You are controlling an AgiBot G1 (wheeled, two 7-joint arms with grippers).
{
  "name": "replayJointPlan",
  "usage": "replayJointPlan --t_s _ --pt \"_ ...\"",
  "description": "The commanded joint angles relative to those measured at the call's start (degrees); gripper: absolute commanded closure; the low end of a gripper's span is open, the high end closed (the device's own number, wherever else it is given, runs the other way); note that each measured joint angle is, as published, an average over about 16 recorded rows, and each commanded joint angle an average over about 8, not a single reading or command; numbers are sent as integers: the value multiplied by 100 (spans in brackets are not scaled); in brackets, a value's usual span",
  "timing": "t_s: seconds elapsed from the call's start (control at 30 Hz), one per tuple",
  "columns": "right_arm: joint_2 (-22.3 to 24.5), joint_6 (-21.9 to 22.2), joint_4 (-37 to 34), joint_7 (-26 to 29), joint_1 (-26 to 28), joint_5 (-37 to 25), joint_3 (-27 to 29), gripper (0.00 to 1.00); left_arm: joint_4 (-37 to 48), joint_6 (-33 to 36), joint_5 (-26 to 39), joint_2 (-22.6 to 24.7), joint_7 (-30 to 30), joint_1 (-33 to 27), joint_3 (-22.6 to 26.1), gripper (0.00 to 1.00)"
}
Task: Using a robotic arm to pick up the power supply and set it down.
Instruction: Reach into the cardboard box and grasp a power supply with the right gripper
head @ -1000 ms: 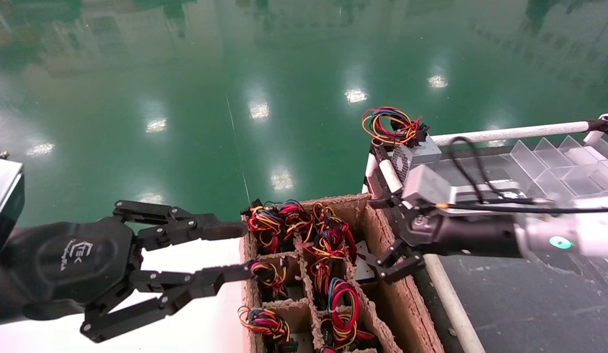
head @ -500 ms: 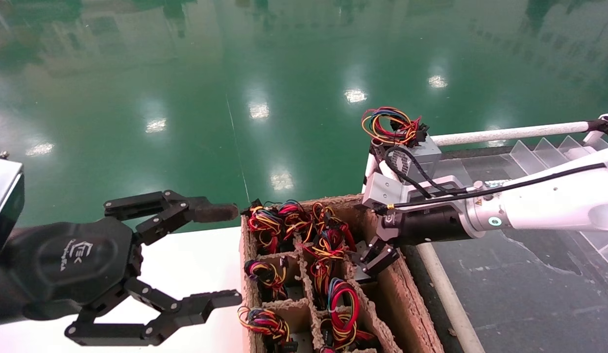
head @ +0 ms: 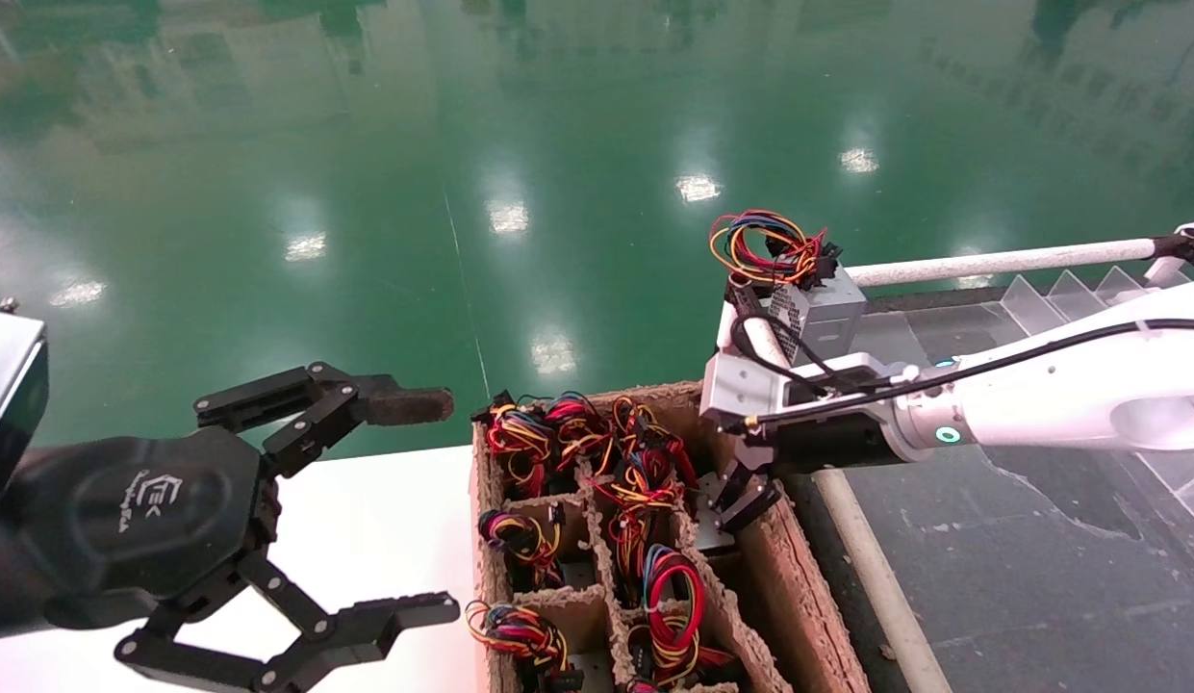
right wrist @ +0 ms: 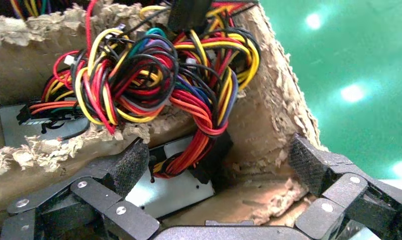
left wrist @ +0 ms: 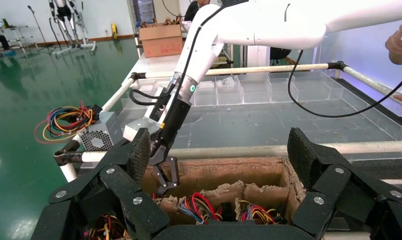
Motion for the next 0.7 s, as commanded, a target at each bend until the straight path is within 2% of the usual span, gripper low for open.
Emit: replayJointPlan --t_s 0.03,0.1,0.13,0.37,0.4,0.7 --pt "-11 14 37 -101 -26 -5 -5 0 0 0 0 0 0 0 0 0" --pt "-29 2 68 -131 -44 -29 -29 0 0 0 0 0 0 0 0 0" --pt "-37 -8 81 -140 -52 -39 -39 6 0 0 0 0 0 0 0 0" --pt "-79 -76 120 -162 -65 -122 -115 92 0 0 -1 0 1 0 1 0" --pt "-82 -74 118 -168 -66 -132 -122 98 0 0 -1 0 1 0 1 0" --pt "-114 -15 14 -248 -46 -178 -140 100 0 -1 -1 -1 1 0 2 0"
